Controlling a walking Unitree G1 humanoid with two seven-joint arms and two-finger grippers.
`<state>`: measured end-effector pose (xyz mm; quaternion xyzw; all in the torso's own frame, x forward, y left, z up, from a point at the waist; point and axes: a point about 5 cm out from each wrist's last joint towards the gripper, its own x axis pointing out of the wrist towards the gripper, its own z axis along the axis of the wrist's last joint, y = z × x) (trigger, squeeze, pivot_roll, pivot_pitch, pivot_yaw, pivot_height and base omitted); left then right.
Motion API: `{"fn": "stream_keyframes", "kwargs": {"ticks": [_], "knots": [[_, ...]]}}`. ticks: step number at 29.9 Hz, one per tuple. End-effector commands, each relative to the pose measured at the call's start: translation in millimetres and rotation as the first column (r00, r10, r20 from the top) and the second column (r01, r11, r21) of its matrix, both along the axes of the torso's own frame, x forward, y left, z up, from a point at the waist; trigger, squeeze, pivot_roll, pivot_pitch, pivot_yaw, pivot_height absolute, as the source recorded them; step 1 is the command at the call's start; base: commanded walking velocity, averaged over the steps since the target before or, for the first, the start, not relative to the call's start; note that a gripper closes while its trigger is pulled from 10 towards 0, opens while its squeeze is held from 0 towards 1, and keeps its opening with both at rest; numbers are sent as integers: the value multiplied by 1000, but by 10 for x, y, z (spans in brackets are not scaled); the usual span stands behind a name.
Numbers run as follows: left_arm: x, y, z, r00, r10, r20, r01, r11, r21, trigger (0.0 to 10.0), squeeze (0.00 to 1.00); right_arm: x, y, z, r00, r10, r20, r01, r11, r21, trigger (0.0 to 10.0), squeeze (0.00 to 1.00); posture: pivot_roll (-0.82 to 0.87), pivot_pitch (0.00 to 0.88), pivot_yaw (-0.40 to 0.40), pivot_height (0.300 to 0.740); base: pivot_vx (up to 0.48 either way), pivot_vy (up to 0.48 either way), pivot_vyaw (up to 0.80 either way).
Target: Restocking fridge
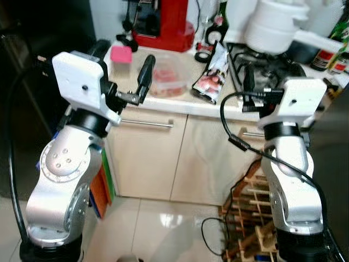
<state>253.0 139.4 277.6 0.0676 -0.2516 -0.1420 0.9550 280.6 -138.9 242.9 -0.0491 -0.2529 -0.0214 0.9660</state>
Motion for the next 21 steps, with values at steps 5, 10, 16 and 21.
{"fn": "stream_keyframes", "kwargs": {"ticks": [5, 10, 16, 21], "knots": [[49, -43, -14, 1000, -16, 3, 16, 1000, 23, 10000, 0, 40, 8, 39, 1000, 2, 25, -2, 1000, -2, 10000, 0, 113, 0, -88, 711, 469, 0, 0], [72, -50, -24, 1000, -14, 5, 13, 999, 37, 10000, 0, 76, 45, 13, 1000, 5, 20, -5, 1000, -3, 10000, 0, 114, 0, -88, 711, 474, 0, 0], [85, -43, 0, 1000, -10, 23, 9, 1000, 30, 10000, 0, 95, 51, 17, 1000, 5, 24, -5, 1000, -3, 10000, 0, 114, 0, -90, 711, 480, 0, 0], [81, -54, 26, 999, -16, 42, 16, 1000, 17, 10000, 0, 112, 60, 18, 1000, 10, 29, -10, 1000, -8, 10000, 0, 114, 0, -90, 711, 480, 0, 0]]}}
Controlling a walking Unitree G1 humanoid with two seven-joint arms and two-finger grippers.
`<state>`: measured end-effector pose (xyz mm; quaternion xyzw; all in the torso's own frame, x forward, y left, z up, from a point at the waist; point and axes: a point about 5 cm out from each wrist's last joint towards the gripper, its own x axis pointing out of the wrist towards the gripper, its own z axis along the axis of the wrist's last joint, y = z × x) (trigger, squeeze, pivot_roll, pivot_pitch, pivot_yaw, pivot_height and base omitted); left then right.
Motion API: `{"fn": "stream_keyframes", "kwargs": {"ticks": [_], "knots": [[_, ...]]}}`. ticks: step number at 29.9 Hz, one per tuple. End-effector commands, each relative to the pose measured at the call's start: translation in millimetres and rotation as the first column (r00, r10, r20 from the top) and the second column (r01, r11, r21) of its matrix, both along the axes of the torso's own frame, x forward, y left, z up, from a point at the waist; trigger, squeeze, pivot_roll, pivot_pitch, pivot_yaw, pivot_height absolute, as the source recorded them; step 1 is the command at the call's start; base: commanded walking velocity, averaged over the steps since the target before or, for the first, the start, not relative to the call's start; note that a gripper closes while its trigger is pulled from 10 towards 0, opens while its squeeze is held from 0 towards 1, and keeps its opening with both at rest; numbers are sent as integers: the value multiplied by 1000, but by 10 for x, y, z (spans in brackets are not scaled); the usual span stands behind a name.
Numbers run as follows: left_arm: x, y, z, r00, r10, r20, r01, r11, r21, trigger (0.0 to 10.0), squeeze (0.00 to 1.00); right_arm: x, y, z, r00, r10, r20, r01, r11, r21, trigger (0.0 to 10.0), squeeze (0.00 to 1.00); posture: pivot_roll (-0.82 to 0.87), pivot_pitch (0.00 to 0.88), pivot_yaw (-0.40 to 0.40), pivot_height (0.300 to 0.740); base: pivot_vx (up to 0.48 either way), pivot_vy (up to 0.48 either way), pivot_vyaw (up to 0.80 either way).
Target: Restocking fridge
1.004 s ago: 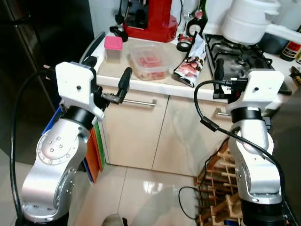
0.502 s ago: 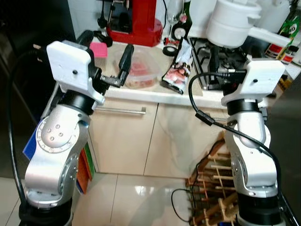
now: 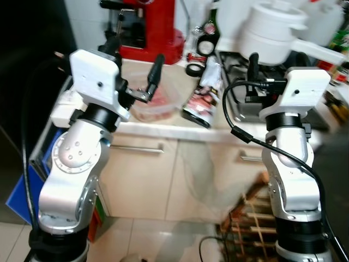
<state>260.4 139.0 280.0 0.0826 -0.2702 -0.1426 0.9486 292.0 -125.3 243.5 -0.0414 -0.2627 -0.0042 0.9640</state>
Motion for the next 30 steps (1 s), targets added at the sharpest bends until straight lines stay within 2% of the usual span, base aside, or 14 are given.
{"fn": "stream_keyframes", "kwargs": {"ticks": [1, 4, 9, 12, 13, 14, 15, 16, 18, 22, 24, 26, 28, 30], "knots": [[7, -49, 2, 1000, -18, -1, 18, 1000, -8, 10000, 0, -2, -76, 12, 1000, -28, 11, 29, 1000, -13, 10000, 0, 114, 0, -90, 711, 480, 0, 0], [-2, -42, 31, 1000, -23, 14, 24, 999, -28, 10000, 0, 16, -54, 9, 1000, -5, 4, 5, 1000, 6, 10000, 0, 115, 0, -89, 711, 472, 0, 0], [-14, -30, 72, 999, -7, 37, 9, 999, -40, 10000, 0, 49, 84, -11, 974, 214, -74, -202, 969, 144, 10000, 0, 116, 0, -89, 711, 370, 53, 0], [-4, 27, 84, 999, 15, 29, -13, 998, -65, 10000, 0, 20, 166, -58, 896, 418, -150, -360, 881, 306, 10000, 0, 114, 0, -84, 711, 0, 0, 0], [-4, 27, 84, 999, 15, 29, -13, 998, -65, 10000, 0, 20, 166, -58, 896, 418, -150, -360, 881, 306, 10000, 0, 114, 0, -84, 711, 0, 0, 0], [1, 40, 79, 1000, 21, 23, -19, 998, -63, 10000, 0, -3, 207, -85, 853, 490, -178, -418, 847, 328, 10000, 0, 110, 0, -81, 711, 0, 0, 0], [1, 56, 70, 1000, 25, 18, -24, 998, -53, 10000, 0, -64, 255, -147, 772, 596, -219, -503, 785, 362, 10000, 0, 106, 0, -77, 711, 0, 0, 0], [2, 63, 65, 1000, 25, 15, -24, 998, -52, 10000, 0, -85, 267, -193, 736, 631, -246, -526, 761, 379, 10000, 0, 103, 0, -75, 711, 0, 0, 0], [21, 77, 45, 1000, 27, 1, -27, 998, -50, 10000, 0, -77, 268, -298, 717, 628, -304, -524, 772, 358, 10000, 0, 104, 0, -73, 711, 0, 0, 0], [85, 58, -54, 998, 30, -61, -31, 999, -12, 10000, 0, 5, 314, -403, 719, 603, -345, -500, 794, 346, 10000, 0, 105, 0, -53, 711, 0, 0, 0], [50, 97, -110, 994, 18, -106, -23, 999, -48, 10000, 0, -10, 345, -386, 707, 615, -349, -491, 782, 383, 10000, 0, 114, 0, -52, 711, 0, 0, 0], [32, 106, -136, 993, 15, -116, -21, 999, -46, 10000, 0, -19, 347, -388, 702, 622, -348, -487, 775, 402, 10000, 0, 114, 0, -52, 711, 0, 0, 0], [-44, 125, -245, 988, 24, -151, -33, 998, -53, 10000, 0, -124, 361, -477, 654, 653, -381, -458, 743, 488, 10000, 0, 164, 0, -84, 711, 0, 0, 0], [-40, 153, -215, 985, 65, -161, -76, 995, -62, 10000, 0, -207, 373, -488, 597, 692, -406, -447, 707, 548, 10000, 0, 178, 0, -105, 711, 0, 0, 0]]}}
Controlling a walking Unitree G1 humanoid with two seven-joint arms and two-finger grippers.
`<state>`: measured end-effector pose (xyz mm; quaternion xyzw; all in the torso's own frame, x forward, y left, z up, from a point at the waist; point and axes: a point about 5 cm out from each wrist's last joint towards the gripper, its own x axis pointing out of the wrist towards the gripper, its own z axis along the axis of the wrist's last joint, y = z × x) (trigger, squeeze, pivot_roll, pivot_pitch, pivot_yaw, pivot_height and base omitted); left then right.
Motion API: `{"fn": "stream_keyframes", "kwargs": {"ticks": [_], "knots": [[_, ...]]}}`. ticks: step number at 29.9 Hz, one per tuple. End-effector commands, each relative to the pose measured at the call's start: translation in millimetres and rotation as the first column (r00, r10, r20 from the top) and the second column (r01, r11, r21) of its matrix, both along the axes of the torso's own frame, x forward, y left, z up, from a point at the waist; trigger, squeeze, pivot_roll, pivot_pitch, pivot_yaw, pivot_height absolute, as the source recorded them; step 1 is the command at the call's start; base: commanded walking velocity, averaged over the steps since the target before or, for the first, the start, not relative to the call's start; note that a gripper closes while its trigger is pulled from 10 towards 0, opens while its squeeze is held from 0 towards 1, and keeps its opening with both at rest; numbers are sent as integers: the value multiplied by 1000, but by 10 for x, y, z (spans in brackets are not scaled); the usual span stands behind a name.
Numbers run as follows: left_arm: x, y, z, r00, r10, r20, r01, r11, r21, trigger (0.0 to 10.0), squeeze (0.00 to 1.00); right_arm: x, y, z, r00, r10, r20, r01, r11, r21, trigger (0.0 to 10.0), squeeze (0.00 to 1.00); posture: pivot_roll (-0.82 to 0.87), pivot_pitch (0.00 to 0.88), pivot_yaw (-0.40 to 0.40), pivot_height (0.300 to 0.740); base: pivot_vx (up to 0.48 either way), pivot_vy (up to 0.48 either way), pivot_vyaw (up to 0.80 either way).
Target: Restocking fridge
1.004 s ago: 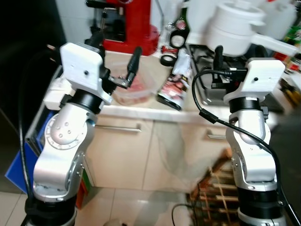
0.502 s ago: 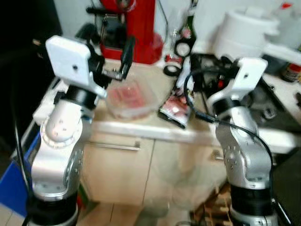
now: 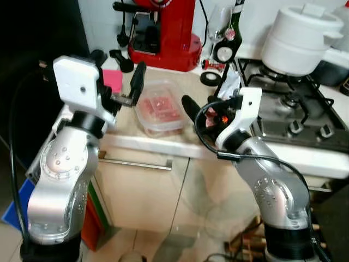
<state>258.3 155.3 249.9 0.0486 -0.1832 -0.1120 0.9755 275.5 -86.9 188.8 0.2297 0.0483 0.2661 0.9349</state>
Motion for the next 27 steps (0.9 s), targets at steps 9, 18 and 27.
{"fn": "stream_keyframes", "kwargs": {"ticks": [9, 18, 27], "knots": [[55, -53, 173, 998, -43, 43, 42, 999, 28, 10000, 0, -37, 96, 89, 999, 33, 9, -34, 999, 27, 10000, 0, 144, 0, -55, 711, 0, 0, 0], [64, -100, 177, 997, -71, 19, 70, 997, 34, 10000, 0, 63, 146, -94, 983, -142, -117, 148, 988, 42, 10000, 0, 159, 3, -16, 711, 0, 0, 0], [83, -138, 160, 996, -88, 23, 87, 996, 34, 10000, 0, 43, 38, 39, 975, -220, 27, 221, 975, -35, 10000, 0, 140, 0, -19, 711, 0, 0, 0]]}}
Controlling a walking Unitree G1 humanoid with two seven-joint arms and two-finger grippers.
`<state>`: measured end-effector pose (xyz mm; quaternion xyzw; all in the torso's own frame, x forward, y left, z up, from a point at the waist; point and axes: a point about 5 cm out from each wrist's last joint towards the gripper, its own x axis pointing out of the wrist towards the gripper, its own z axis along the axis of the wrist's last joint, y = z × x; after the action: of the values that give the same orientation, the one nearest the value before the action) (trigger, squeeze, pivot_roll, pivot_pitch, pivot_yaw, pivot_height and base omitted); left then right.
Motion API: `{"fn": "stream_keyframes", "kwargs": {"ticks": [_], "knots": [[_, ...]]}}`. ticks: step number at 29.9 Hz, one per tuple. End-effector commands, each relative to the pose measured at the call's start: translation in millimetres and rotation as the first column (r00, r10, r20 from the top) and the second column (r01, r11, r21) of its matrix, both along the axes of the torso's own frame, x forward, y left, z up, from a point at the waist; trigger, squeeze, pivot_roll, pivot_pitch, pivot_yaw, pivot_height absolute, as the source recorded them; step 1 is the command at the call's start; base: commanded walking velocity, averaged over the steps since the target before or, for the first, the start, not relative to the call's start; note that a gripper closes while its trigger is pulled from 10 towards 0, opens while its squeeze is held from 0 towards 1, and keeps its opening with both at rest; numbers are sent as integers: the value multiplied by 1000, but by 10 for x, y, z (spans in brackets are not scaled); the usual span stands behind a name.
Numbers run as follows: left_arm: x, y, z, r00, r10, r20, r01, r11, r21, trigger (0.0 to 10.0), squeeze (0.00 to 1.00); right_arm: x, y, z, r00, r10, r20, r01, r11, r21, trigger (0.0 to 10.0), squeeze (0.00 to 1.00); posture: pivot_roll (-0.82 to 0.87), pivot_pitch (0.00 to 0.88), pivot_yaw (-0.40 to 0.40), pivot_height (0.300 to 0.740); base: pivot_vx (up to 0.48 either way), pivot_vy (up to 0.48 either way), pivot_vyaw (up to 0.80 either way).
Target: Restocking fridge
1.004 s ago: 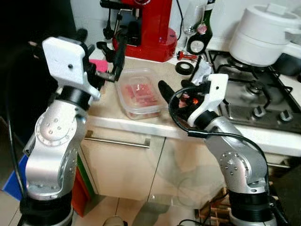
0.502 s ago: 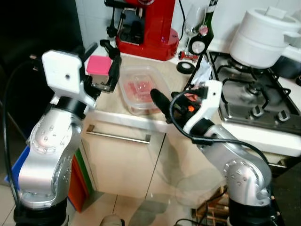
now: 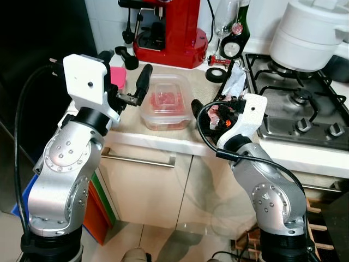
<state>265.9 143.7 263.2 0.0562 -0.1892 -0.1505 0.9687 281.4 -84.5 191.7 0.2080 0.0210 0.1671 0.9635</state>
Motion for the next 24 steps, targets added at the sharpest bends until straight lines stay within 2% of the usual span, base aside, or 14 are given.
{"fn": "stream_keyframes", "kwargs": {"ticks": [1, 2, 5, 11, 18, 24], "knots": [[10, -18, 29, 1000, -12, 13, 12, 1000, 5, 10000, 0, -13, 20, 10, 1000, -5, -6, 5, 1000, 27, 10000, 0, 140, 0, -19, 711, 0, 0, 0], [15, -4, 29, 1000, -5, 9, 5, 1000, 0, 10000, 0, -16, 45, -15, 998, 19, -61, -14, 995, 95, 10000, 0, 143, 0, -22, 711, 0, 0, 0], [9, 4, 31, 1000, -2, 9, 2, 1000, -4, 10000, 0, -9, 64, -68, 994, 45, -102, -31, 991, 127, 10000, 0, 147, 0, -23, 711, 0, 0, 0], [2, 29, 43, 1000, 9, 11, -9, 1000, -5, 10000, 0, 39, 137, -115, 991, 73, -114, -58, 990, 131, 10000, 0, 160, 0, -24, 711, 0, 0, 0], [-15, 30, 63, 1000, 21, 20, -20, 1000, -7, 10000, 0, 125, 379, -102, 978, 168, -126, -148, 976, 158, 10000, 0, 177, 1, -40, 711, 0, 0, 0], [-26, 35, 68, 999, 26, 21, -26, 1000, -6, 10000, 0, 165, 453, -153, 968, 190, -163, -161, 971, 177, 10000, 0, 187, 6, -45, 711, 0, 0, 0]]}}
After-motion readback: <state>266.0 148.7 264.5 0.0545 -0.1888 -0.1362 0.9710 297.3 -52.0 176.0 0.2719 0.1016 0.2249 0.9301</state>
